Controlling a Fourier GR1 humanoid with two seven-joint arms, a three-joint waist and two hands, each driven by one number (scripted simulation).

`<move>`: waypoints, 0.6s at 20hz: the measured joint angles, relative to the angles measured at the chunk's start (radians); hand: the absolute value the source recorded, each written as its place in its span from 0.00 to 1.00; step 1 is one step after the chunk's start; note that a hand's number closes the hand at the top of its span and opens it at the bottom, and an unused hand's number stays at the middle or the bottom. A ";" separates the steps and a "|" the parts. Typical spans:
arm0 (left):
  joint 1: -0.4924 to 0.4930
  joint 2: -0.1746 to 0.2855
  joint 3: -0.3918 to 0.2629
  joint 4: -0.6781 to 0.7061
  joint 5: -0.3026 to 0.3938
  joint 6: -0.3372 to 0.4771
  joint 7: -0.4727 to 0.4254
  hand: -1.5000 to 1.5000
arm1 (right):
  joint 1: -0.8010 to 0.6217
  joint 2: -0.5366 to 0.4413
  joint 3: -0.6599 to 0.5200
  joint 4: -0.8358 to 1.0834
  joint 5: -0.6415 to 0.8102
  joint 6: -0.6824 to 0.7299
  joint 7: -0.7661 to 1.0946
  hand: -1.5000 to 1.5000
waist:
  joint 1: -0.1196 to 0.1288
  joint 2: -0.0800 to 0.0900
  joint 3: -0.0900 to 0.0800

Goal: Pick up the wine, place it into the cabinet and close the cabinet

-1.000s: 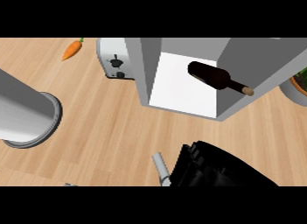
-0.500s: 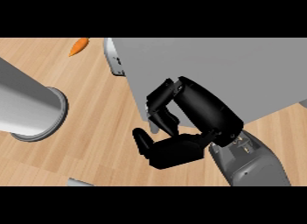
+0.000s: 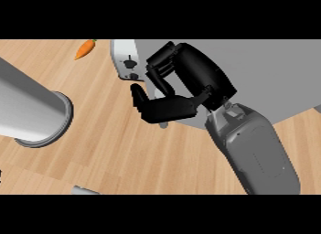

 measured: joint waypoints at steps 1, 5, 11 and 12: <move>0.000 -0.001 -0.001 0.001 0.001 0.000 0.001 1.00 | -0.008 0.000 0.003 0.014 -0.008 -0.005 -0.001 1.00 | 0.000 -0.003 -0.001; 0.000 -0.008 -0.002 0.008 0.002 0.005 0.004 1.00 | -0.059 0.000 0.028 0.086 -0.056 -0.008 -0.019 1.00 | -0.004 -0.011 -0.014; 0.002 -0.019 -0.003 0.022 0.006 0.010 0.004 1.00 | -0.155 0.000 0.068 0.215 -0.102 0.007 -0.099 1.00 | -0.012 -0.009 -0.038; 0.003 -0.020 -0.003 0.023 0.006 0.011 0.005 1.00 | -0.168 0.000 0.073 0.234 -0.110 0.010 -0.113 1.00 | -0.013 -0.009 -0.040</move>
